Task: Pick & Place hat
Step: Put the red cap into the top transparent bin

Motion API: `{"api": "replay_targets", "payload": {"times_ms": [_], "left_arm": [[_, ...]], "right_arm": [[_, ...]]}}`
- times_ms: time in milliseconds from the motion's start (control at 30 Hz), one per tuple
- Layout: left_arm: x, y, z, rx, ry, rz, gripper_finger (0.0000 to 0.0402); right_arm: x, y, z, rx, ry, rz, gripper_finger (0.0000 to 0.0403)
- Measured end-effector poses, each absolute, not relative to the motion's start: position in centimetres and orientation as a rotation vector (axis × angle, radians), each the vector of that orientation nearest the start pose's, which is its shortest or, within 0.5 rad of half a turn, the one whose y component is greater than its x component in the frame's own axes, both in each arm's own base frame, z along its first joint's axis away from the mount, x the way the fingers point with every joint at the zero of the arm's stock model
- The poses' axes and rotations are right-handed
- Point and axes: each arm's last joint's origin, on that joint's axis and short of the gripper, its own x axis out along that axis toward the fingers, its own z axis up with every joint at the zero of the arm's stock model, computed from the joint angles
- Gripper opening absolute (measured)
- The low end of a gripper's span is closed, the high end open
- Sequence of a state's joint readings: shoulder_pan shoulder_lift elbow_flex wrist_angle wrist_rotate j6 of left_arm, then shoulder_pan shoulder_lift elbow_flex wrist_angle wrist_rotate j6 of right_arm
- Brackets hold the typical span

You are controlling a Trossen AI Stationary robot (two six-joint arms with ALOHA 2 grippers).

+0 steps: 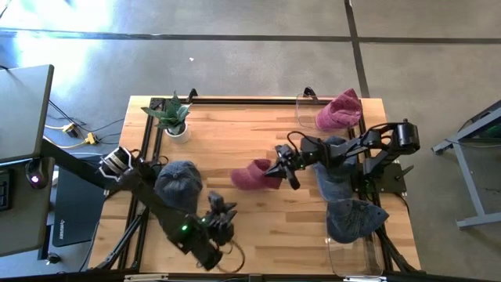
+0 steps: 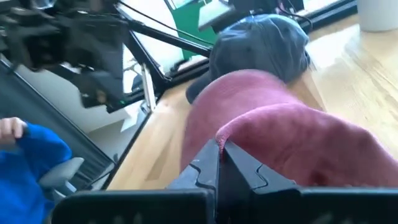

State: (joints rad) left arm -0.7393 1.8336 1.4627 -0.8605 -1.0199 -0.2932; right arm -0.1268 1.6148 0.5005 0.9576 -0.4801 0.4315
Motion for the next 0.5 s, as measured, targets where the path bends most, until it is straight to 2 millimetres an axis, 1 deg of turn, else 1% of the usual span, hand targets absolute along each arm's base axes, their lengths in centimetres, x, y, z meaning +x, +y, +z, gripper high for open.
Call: {"api": "replay_targets", "payload": {"times_ms": [133, 233, 333, 500], "left_arm": [[30.0, -20.6, 23.7, 0.636, 0.824, 0.354, 0.0206], [30.6, -19.0, 23.0, 0.634, 0.838, 0.426, 0.0243], [30.7, -17.5, 21.8, 0.67, 0.856, 0.491, 0.0255], [30.2, -15.5, 18.8, 0.677, 0.903, 0.536, 0.0257]], "right_arm": [[27.9, -2.2, 15.6, 0.471, 0.208, 0.325, 0.0006], [27.7, -2.2, 15.4, 0.477, 0.218, 0.327, 0.0012], [27.7, -2.1, 15.3, 0.478, 0.223, 0.346, 0.0012], [27.7, -2.0, 15.4, 0.476, 0.22, 0.369, 0.0004]]}}
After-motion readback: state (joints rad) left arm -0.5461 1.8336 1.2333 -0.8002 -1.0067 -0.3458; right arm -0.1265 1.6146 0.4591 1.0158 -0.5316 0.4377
